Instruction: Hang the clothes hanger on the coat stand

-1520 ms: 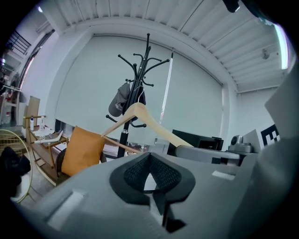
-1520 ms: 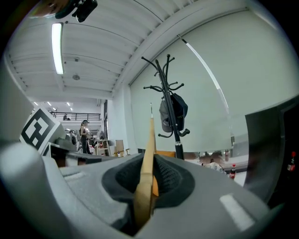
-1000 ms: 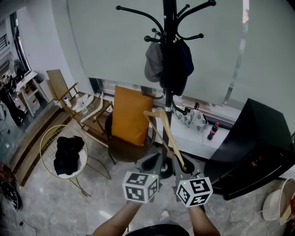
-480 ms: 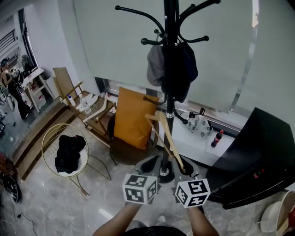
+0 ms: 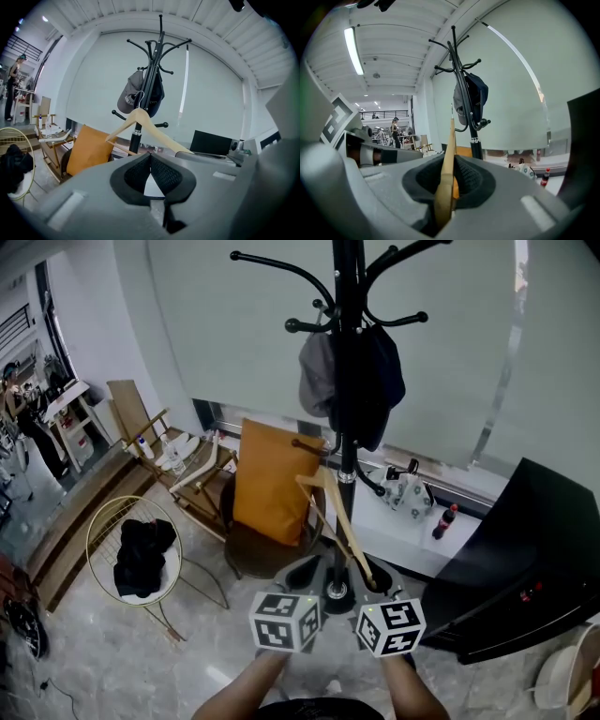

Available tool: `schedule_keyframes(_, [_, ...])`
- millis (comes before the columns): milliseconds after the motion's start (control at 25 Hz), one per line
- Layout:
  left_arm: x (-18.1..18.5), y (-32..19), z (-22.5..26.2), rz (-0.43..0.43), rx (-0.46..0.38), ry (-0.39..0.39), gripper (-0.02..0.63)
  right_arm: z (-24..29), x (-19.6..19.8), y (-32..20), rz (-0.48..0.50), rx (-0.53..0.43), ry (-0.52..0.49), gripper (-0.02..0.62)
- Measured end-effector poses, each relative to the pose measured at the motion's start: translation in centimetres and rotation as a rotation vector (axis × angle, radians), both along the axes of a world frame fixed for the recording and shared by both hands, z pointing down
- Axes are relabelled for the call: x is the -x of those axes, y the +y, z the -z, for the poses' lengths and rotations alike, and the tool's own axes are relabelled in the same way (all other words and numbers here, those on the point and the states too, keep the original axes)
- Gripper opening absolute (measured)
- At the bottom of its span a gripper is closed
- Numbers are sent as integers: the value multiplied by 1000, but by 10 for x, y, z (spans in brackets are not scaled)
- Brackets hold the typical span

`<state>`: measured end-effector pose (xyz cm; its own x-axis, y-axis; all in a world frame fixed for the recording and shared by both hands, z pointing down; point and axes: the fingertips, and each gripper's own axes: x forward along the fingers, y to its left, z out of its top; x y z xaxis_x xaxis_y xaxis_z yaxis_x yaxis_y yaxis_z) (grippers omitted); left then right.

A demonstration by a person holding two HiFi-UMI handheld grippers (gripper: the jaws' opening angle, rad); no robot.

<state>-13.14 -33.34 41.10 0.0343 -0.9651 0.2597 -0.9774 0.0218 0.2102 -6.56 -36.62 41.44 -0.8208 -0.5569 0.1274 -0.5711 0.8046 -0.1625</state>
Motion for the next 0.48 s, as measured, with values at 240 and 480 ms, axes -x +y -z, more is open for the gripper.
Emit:
schedule_keyframes(240, [17, -15, -3, -50, -1, 9, 5, -2, 14, -9, -56, -2, 12, 55])
schedule_keyframes(480, [38, -32, -12, -96, 14, 28, 5, -10, 33, -16, -104, -3, 51, 55])
